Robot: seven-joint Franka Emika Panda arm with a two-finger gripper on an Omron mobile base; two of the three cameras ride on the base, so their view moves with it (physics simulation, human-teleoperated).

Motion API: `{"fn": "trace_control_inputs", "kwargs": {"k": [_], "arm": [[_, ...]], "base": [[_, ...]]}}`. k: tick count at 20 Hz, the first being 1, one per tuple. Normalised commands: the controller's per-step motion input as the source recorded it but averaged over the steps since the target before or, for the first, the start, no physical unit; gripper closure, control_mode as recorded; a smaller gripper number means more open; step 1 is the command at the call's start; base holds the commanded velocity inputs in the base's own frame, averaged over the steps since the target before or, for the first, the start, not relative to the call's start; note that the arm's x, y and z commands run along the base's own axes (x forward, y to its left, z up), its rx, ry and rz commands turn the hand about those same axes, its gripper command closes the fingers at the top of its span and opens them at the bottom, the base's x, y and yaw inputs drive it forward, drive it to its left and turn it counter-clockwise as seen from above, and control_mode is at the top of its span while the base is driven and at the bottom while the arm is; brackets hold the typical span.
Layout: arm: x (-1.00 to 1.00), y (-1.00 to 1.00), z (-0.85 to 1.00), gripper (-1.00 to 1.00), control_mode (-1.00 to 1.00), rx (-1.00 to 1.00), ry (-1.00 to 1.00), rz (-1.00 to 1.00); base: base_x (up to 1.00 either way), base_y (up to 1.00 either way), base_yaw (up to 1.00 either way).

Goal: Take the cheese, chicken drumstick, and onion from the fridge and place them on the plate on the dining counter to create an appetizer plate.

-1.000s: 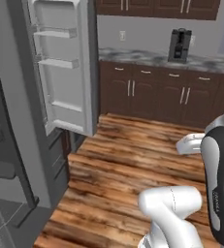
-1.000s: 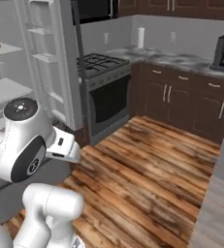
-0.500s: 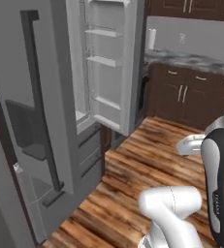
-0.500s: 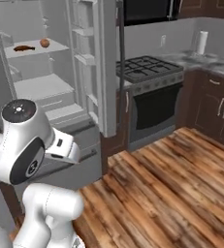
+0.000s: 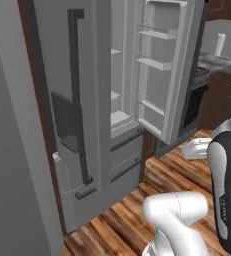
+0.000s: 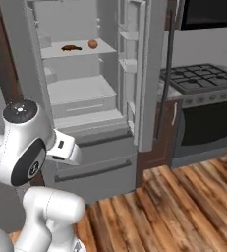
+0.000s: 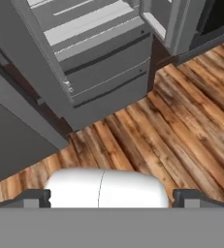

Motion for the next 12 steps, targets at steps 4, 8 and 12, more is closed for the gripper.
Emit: {"fn": "trace_control_inputs", "kwargs": {"k": [4, 8, 12], "arm": [[0.00, 0.00, 0.00, -1.00, 1.00, 0.00, 0.00, 0.00], [0.00, 0.00, 0.00, -1.00, 1.00, 0.00, 0.00, 0.00], [0.00, 0.00, 0.00, -1.00, 1.00, 0.00, 0.00, 0.00]], "base": [[0.32, -0.30, 0.49], [0.21, -0.62, 0.45], [0.12, -0.66, 0.38]]}}
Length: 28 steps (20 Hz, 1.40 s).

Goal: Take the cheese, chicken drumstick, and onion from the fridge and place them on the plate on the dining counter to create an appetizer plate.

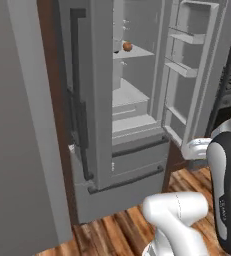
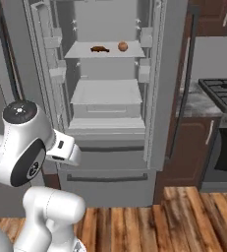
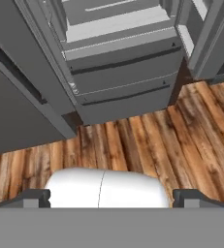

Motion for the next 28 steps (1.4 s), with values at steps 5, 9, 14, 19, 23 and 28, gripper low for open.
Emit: {"fn": "trace_control_inputs", "kwargs": {"k": [5, 9, 14, 19, 23, 28], "arm": [[0.00, 0.00, 0.00, -1.00, 1.00, 0.00, 0.00, 0.00], [0.00, 0.00, 0.00, -1.00, 1.00, 0.00, 0.00, 0.00], [0.00, 0.00, 0.00, -1.00, 1.00, 0.00, 0.00, 0.00], [0.00, 0.00, 0.00, -1.00, 1.00, 0.00, 0.00, 0.00], [0.00, 0.00, 0.00, -1.00, 1.00, 0.00, 0.00, 0.00], [0.00, 0.00, 0.00, -1.00, 1.00, 0.00, 0.00, 0.00]], "base": [[0.07, -0.50, 0.34], [0.02, -0.40, 0.32], [0.07, -0.40, 0.32], [0.08, -0.55, 0.28], [0.36, -0.27, 0.18], [0.90, 0.01, 0.02]]}}
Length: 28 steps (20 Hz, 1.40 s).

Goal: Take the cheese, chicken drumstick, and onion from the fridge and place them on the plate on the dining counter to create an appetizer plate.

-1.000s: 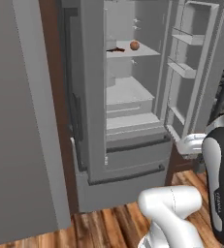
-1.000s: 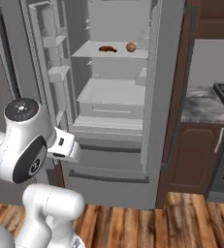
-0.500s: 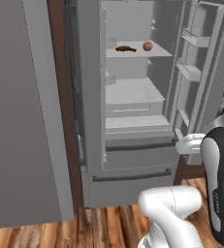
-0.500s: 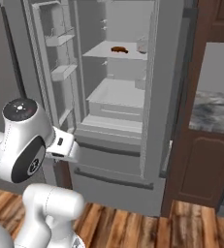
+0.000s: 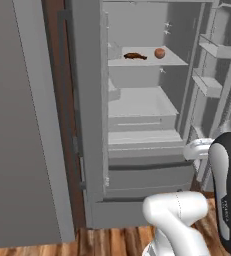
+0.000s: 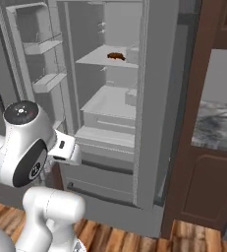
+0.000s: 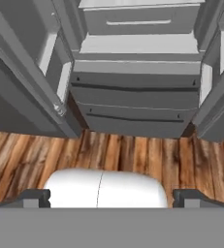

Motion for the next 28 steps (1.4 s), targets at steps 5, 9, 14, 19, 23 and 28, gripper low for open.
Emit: {"fn": "trace_control_inputs", "kwargs": {"k": [5, 9, 14, 19, 23, 28], "arm": [[0.00, 0.00, 0.00, -1.00, 1.00, 0.00, 0.00, 0.00], [0.00, 0.00, 0.00, -1.00, 1.00, 0.00, 0.00, 0.00], [0.00, 0.00, 0.00, -1.00, 1.00, 0.00, 0.00, 0.00], [0.00, 0.00, 0.00, -1.00, 1.00, 0.00, 0.00, 0.00], [0.10, 0.00, 0.00, -1.00, -1.00, 0.00, 0.00, 0.00], [0.11, 0.00, 0.10, -1.00, -1.00, 0.00, -0.02, 0.02]], "base": [[0.62, -0.05, 0.00], [0.80, 0.00, 0.00], [0.86, 0.00, 0.00], [0.71, 0.00, 0.00], [0.42, 0.00, 0.00], [0.00, 0.00, 0.00]]}}
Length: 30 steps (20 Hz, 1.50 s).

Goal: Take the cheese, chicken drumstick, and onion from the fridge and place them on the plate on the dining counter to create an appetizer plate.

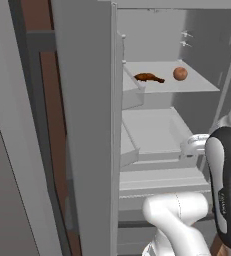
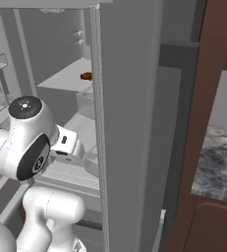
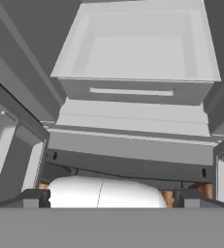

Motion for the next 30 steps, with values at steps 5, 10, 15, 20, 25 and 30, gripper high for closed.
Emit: {"fn": "trace_control_inputs", "kwargs": {"k": [5, 10, 15, 20, 25, 30], "arm": [[0.04, 0.06, 0.51, -1.00, -1.00, -0.01, -0.25, 0.07], [0.30, 0.03, 0.38, -1.00, -1.00, 0.00, -0.33, 0.13], [0.46, 0.00, 0.54, -1.00, -1.00, 0.00, 0.00, 0.07], [0.67, 0.04, 0.57, -1.00, -1.00, 0.00, 0.02, 0.01], [0.63, 0.01, 0.19, -1.00, -1.00, 0.00, -0.01, 0.02], [0.51, 0.05, 0.00, -1.00, -1.00, -0.01, -0.04, 0.00]], "base": [[0.00, 0.00, 0.00], [0.00, 0.00, 0.00], [0.00, 0.00, 0.00], [0.00, 0.00, 0.00], [0.00, 0.00, 0.00], [0.00, 0.00, 0.00]]}}
